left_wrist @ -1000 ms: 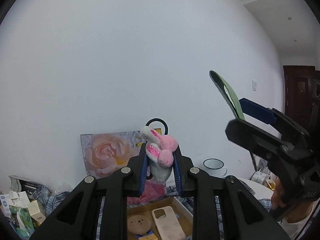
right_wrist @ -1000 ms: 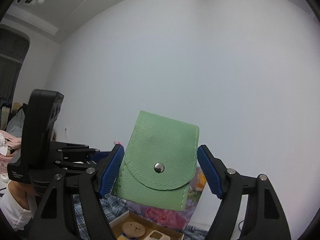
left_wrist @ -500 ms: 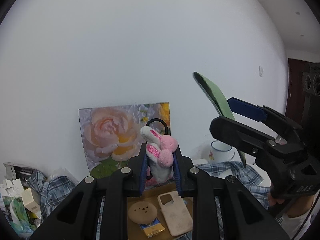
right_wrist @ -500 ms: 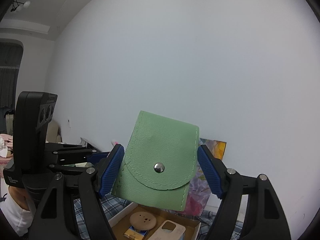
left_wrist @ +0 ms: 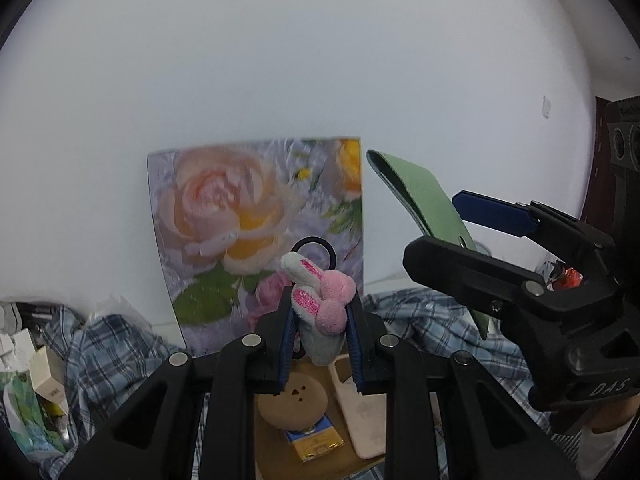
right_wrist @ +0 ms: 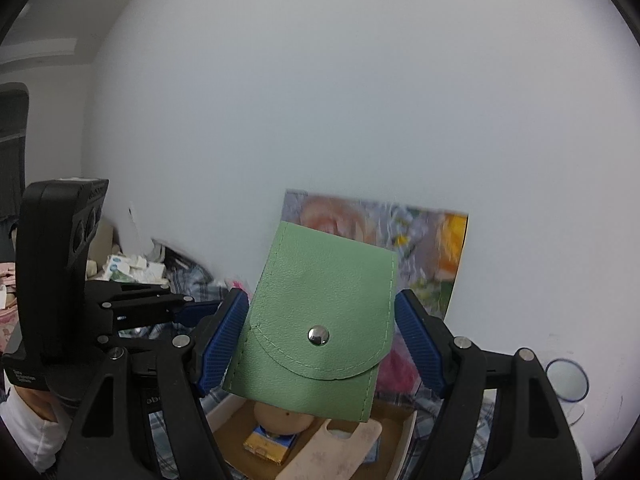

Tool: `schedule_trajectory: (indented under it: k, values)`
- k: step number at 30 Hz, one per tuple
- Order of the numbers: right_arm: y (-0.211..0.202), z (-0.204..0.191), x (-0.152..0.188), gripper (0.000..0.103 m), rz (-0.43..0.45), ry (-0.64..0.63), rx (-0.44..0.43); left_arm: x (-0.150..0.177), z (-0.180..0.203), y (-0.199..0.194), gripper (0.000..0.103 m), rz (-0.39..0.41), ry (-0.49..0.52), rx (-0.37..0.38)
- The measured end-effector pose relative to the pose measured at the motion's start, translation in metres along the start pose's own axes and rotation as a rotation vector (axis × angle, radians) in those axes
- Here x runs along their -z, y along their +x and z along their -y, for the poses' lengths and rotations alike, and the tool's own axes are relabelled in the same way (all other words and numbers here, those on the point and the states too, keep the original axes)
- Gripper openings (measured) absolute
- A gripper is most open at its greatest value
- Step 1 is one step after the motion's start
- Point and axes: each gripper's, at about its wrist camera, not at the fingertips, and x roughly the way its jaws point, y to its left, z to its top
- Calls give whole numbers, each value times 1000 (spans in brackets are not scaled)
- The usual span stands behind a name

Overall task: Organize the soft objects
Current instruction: 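Lift the bunny keychain left and green pouch right toward the box, then lower the bunny and pouch into the box and open both grippers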

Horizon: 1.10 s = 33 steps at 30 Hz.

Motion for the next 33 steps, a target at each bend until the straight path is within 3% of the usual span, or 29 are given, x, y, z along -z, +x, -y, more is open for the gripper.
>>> schedule_trajectory:
  k: [5, 19, 29, 33]
  values:
    - [22, 23, 23, 75, -78, 45, -28, 9, -5, 22, 24, -58, -10, -13]
    - [92, 37, 79, 74, -297, 145, -90, 51, -28, 95, 24, -276, -60, -29]
    - [116, 48, 109, 75, -388, 188, -103, 75, -38, 126, 24, -380, -92, -37]
    - [123, 52, 119, 75, -410, 207, -99, 83, -44, 136, 24, -421, -132, -6]
